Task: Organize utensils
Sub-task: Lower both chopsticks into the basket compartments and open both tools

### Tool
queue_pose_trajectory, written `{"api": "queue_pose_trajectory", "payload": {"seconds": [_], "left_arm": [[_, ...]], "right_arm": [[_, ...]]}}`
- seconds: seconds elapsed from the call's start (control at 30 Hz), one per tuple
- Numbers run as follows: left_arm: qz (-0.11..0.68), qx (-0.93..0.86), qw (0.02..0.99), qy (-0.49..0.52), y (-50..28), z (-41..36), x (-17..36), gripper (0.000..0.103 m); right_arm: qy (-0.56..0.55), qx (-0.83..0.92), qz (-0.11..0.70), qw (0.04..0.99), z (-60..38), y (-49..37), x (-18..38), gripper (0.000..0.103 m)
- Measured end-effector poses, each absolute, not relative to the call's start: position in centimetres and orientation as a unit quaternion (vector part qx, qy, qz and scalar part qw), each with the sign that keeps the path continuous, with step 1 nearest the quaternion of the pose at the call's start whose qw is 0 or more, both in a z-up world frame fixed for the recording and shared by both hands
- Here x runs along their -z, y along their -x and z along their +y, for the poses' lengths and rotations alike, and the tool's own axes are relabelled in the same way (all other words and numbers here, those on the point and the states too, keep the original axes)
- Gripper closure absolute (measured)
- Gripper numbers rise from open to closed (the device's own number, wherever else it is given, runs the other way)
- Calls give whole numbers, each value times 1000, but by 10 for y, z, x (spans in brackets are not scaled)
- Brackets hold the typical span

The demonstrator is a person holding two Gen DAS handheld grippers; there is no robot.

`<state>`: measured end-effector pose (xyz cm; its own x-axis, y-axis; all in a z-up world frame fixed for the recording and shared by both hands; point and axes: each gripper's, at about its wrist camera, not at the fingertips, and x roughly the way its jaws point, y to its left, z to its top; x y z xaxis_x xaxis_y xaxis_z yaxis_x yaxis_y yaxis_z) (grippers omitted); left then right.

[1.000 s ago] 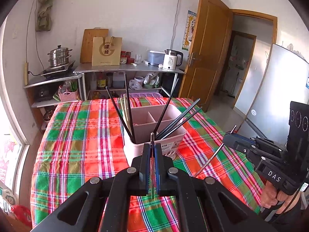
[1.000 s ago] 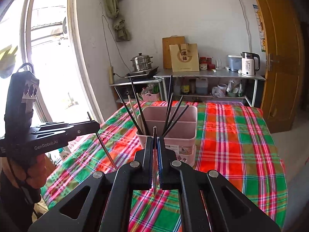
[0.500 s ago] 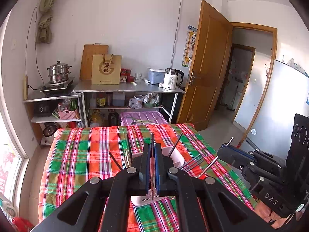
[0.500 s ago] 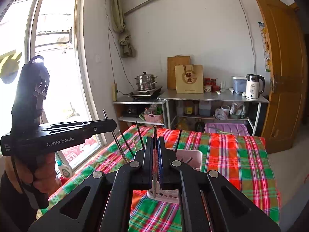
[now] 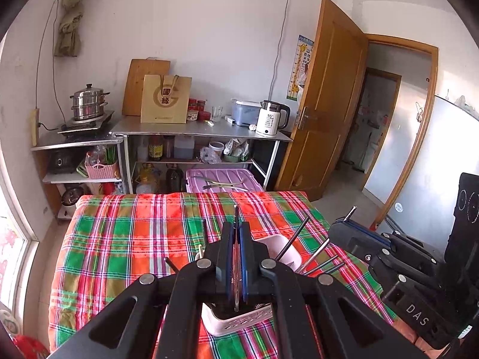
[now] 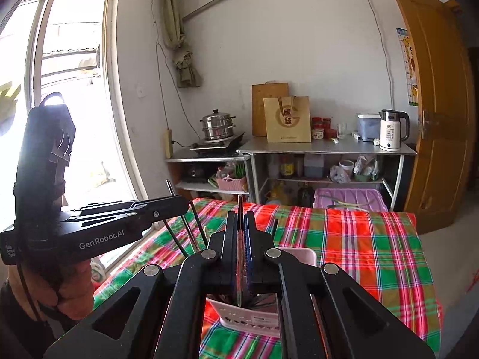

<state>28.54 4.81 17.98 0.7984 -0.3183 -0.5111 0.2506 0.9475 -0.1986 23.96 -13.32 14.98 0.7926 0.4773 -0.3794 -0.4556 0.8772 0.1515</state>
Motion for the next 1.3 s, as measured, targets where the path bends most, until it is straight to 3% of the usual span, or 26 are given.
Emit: {"api": "queue_pose_trajectory", "payload": {"seconds": [0.77,1.3], "left_arm": [[350,152,922,67,-307,48,-105,99],[309,144,937,69,-265,53,-132,97]], "right_arm": [[-23,-248,281,927,-124,-249,-94,99],[-31,-245,249,937,-149,-220,-116,89]]}}
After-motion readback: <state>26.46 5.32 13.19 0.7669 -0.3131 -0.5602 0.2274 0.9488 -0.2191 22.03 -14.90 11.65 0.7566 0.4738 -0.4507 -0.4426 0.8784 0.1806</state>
